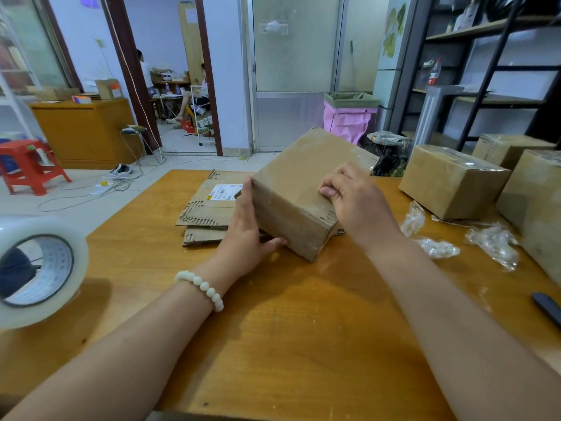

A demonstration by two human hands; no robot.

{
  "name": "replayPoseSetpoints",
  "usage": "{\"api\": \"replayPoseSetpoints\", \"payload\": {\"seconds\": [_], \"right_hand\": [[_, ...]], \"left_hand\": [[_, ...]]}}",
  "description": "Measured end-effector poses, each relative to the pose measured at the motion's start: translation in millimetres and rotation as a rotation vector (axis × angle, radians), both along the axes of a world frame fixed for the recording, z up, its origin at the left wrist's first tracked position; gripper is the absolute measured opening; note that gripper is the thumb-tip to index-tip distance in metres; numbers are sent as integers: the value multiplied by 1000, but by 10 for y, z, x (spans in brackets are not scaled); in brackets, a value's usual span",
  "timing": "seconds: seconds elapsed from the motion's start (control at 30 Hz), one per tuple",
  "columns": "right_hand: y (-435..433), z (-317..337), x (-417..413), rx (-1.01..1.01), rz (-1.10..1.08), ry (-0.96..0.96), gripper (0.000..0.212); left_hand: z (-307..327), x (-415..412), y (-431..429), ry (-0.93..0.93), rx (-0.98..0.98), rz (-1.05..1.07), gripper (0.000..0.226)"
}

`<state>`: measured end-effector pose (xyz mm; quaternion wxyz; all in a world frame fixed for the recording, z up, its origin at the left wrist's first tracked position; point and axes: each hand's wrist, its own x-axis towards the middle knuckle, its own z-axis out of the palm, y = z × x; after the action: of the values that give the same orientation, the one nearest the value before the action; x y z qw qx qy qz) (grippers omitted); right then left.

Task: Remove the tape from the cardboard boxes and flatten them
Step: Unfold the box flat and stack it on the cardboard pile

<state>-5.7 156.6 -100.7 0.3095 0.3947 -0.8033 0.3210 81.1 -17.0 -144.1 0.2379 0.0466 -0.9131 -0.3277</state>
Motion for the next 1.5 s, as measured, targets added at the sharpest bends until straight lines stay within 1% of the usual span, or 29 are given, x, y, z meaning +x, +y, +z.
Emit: {"api": "replayPoseSetpoints", "payload": {"seconds": [0.07, 0.17, 0.23, 0.33, 0.5, 0.57, 0.67, 0.77, 0.8, 0.9, 1.03, 1.13, 1.2, 1.3, 1.4, 1.5], "right_hand": [[13, 38, -19, 20, 24, -67, 14], [95, 124, -26, 14, 140, -209, 11], [157, 160, -38, 2, 162, -239, 12], [197, 148, -62, -17, 144, -188, 7], [153, 38, -83, 24, 64, -40, 13], [162, 42, -96, 30, 95, -61, 12], [223, 108, -97, -1, 184, -190, 7], [303, 157, -107, -22, 202, -303, 10], [315, 160, -111, -28, 198, -308, 9], [281, 135, -105, -9, 164, -231, 8], [157, 74, -93, 38, 103, -113, 12], [149, 59, -87, 15, 133, -45, 14], [189, 62, -90, 13, 156, -58, 15], [279, 91, -122, -1, 185, -151, 17], [329, 117, -121, -78, 252, -230, 10], [312, 95, -118, -77, 270, -197, 7]], "left_hand": [[3, -4, 3, -2, -7, 9, 119], [-7, -7, -1, 5, -10, 13, 117], [-8, -7, -5, 31, -1, 1, 114], [1, -2, 5, 49, -14, -10, 112], [-8, -6, 2, 45, -35, -12, 109], [-24, -5, -16, 58, 1, -20, 109], [-43, -16, -37, 99, 92, -16, 108], [-48, -29, -42, 86, 148, -25, 97], [-44, -26, -39, 64, 153, -28, 93], [-42, -39, -67, 34, 184, -16, 86], [-48, -68, -140, -41, 179, 16, 68], [-37, -61, -162, -71, 283, -12, 70], [-16, -47, -144, -59, 351, -37, 59], [9, -29, -106, 10, 475, -93, 42], [35, -3, -91, 86, 552, -158, 38], [21, 3, -144, 135, 548, -196, 41]]}}
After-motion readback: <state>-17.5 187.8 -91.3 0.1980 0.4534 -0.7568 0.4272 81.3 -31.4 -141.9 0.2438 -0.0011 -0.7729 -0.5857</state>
